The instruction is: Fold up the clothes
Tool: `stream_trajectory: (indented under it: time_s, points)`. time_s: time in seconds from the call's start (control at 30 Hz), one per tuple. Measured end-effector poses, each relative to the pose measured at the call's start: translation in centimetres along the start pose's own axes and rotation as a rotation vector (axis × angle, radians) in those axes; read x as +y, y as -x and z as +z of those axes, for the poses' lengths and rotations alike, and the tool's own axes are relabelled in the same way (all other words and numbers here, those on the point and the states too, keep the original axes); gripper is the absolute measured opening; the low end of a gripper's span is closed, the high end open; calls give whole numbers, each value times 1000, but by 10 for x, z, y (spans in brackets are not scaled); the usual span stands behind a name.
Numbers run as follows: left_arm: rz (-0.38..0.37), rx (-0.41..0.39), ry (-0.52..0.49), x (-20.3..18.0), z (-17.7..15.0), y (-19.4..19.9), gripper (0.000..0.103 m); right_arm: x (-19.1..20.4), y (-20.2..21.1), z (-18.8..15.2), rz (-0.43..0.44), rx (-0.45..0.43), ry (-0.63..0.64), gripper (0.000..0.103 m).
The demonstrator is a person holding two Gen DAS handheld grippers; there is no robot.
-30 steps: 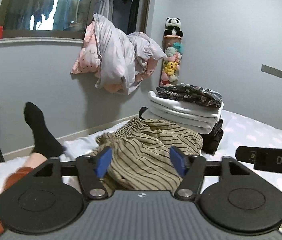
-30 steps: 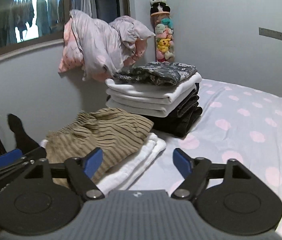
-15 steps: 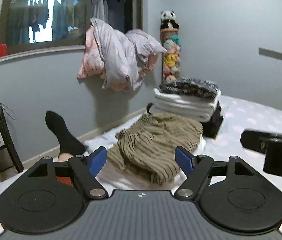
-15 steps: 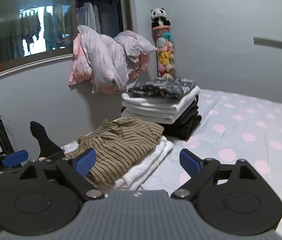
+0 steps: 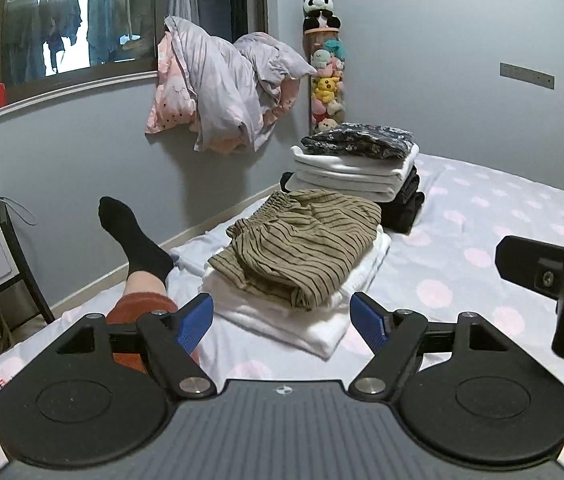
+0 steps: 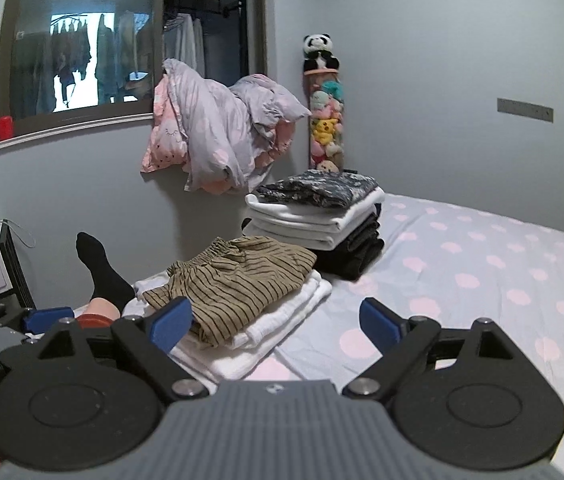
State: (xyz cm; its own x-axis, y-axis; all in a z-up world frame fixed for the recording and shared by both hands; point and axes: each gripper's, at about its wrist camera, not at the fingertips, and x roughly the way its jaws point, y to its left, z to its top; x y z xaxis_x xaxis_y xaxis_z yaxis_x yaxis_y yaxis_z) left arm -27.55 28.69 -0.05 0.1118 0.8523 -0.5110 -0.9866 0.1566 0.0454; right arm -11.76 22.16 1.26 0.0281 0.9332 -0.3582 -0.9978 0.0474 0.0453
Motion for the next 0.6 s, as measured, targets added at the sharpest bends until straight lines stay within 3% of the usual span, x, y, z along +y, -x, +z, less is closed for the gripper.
stream_trajectory:
  time_s: [0.13, 0.6]
  points:
    - [-4, 54, 16, -3, -5, 8, 89, 0, 19, -4, -39, 17, -16, 93]
    - [-13, 125, 10, -10, -34, 28, 89, -7, 49, -31, -103, 104, -70, 93]
